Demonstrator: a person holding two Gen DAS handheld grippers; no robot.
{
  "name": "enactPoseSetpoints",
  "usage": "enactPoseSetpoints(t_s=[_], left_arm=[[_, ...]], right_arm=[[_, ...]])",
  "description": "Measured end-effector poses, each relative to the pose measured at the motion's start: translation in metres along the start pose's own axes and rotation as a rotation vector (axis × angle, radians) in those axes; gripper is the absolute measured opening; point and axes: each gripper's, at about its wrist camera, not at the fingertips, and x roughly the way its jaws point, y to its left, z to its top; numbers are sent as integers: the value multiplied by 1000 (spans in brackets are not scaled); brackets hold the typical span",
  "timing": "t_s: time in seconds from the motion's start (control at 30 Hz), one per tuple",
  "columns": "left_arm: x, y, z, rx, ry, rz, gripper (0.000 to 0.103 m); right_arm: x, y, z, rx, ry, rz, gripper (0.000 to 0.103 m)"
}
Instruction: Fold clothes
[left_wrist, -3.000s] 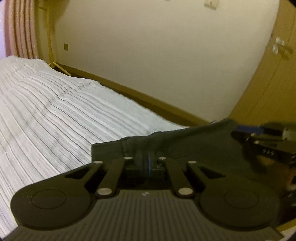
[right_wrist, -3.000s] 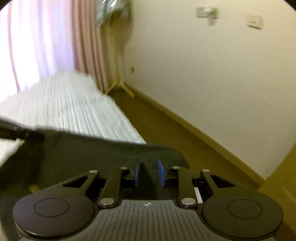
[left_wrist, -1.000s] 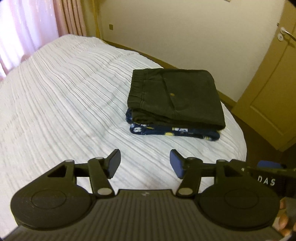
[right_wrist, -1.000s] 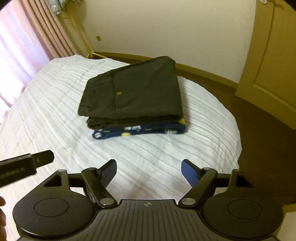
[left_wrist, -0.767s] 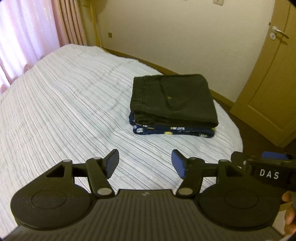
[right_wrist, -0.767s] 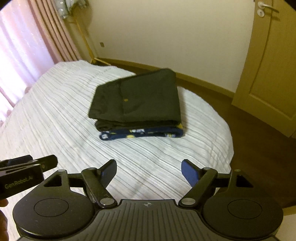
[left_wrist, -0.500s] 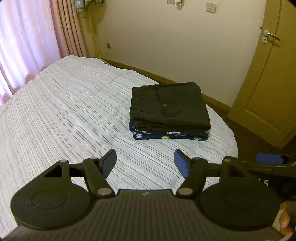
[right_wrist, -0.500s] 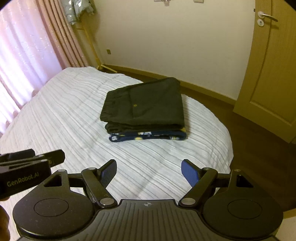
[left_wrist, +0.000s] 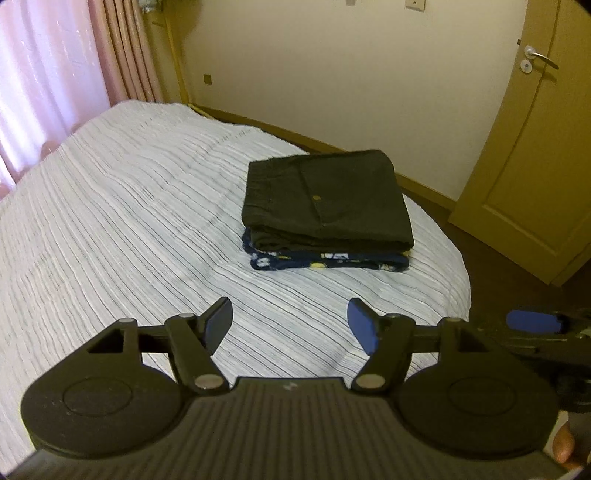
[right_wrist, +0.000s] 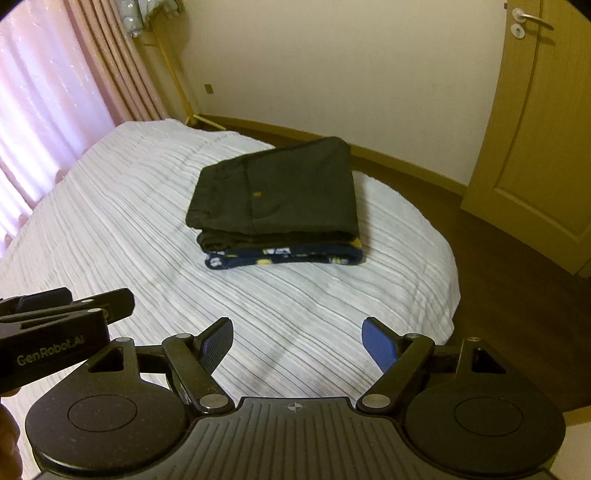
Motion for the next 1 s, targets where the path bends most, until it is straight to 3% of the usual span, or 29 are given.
enactPoseSetpoints(t_s=[0.3, 1.0], left_arm=[[41, -7, 2, -8, 79, -6, 66], [89, -13, 33, -30, 95, 13, 65]], right_arm=[[32, -13, 5, 9, 64, -11, 80], [72, -25, 50, 3, 98, 14, 80]])
